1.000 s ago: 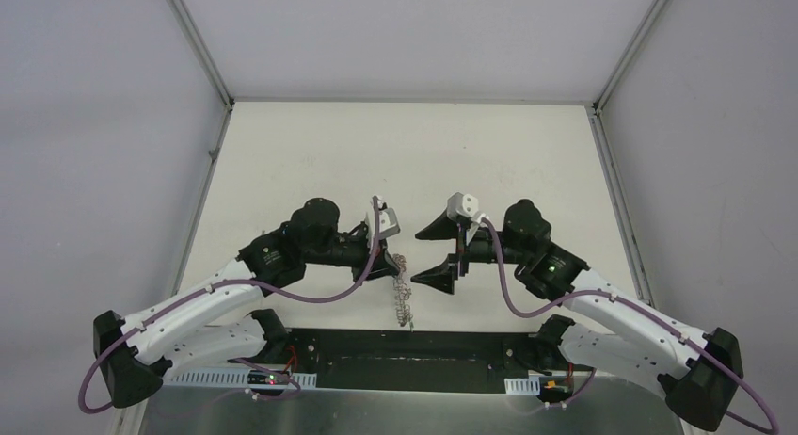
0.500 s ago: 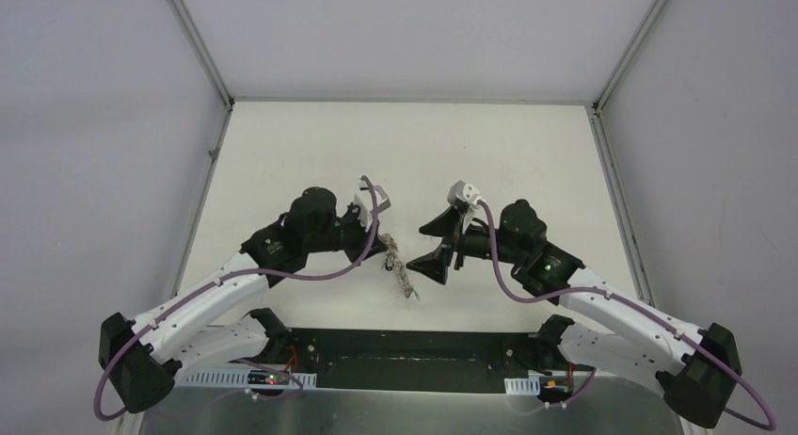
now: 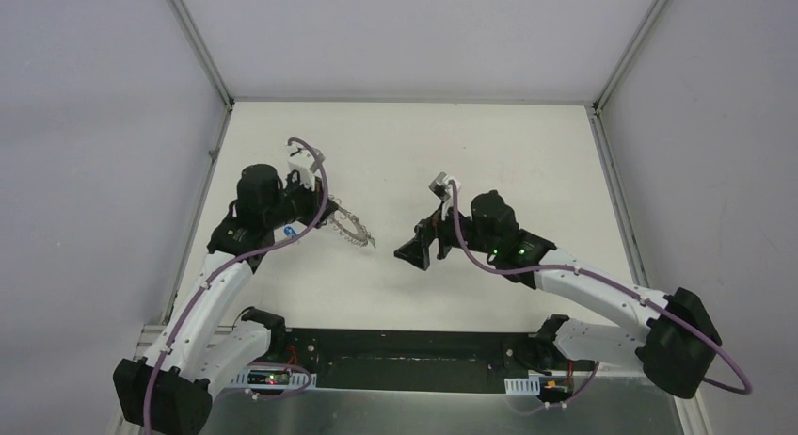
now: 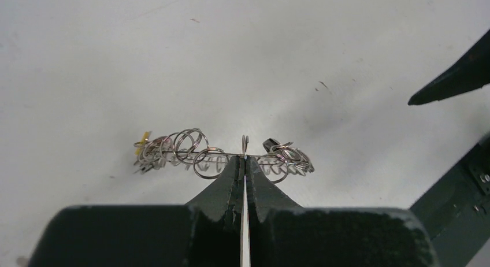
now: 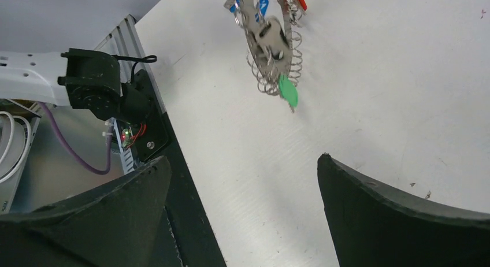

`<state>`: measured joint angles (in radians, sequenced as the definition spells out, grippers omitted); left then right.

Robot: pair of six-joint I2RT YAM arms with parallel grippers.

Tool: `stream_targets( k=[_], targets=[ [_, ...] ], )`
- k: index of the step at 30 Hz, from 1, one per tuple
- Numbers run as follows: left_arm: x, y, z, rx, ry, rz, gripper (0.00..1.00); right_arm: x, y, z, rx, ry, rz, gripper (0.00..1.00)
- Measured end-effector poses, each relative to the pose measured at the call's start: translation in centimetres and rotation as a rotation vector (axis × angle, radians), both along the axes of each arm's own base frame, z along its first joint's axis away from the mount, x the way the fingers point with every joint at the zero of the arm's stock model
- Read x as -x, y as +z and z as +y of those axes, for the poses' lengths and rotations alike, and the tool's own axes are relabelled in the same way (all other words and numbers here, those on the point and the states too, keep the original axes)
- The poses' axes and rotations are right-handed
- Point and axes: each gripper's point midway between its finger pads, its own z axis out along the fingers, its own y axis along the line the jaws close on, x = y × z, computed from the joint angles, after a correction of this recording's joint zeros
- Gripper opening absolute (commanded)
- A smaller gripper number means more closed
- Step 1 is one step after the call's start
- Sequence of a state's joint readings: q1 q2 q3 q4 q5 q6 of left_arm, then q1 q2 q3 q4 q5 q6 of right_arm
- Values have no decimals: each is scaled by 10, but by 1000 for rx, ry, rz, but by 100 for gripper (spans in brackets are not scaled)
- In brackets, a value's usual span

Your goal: Put the keys on the keyring

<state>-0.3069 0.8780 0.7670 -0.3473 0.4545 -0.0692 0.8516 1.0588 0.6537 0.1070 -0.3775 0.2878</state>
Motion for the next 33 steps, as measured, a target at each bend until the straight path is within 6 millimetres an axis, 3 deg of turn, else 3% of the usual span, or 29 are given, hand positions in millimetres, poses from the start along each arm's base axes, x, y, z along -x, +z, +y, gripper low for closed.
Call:
stream_targets(
  k=[6,11,14,19,23,28,33],
  targets=[
    [-28,8,62,6,224,-5,0,-22,-25,29,68,1,83,97],
    [-48,28,119,25,415,-27,0,-34,-70,59,139,7,181,88],
    [-53,51,140,28,489,-71,0,-38,-95,83,179,4,233,82],
    [-56,103,151,26,534,-190,0,-42,-131,137,215,13,282,71],
    [-44,143,156,8,569,-271,0,-41,-155,184,236,32,272,65],
    [-15,184,166,-34,642,-357,0,-42,-158,227,249,28,156,63],
    [13,211,167,-48,668,-420,0,-42,-162,256,319,2,-1,56]
  ],
)
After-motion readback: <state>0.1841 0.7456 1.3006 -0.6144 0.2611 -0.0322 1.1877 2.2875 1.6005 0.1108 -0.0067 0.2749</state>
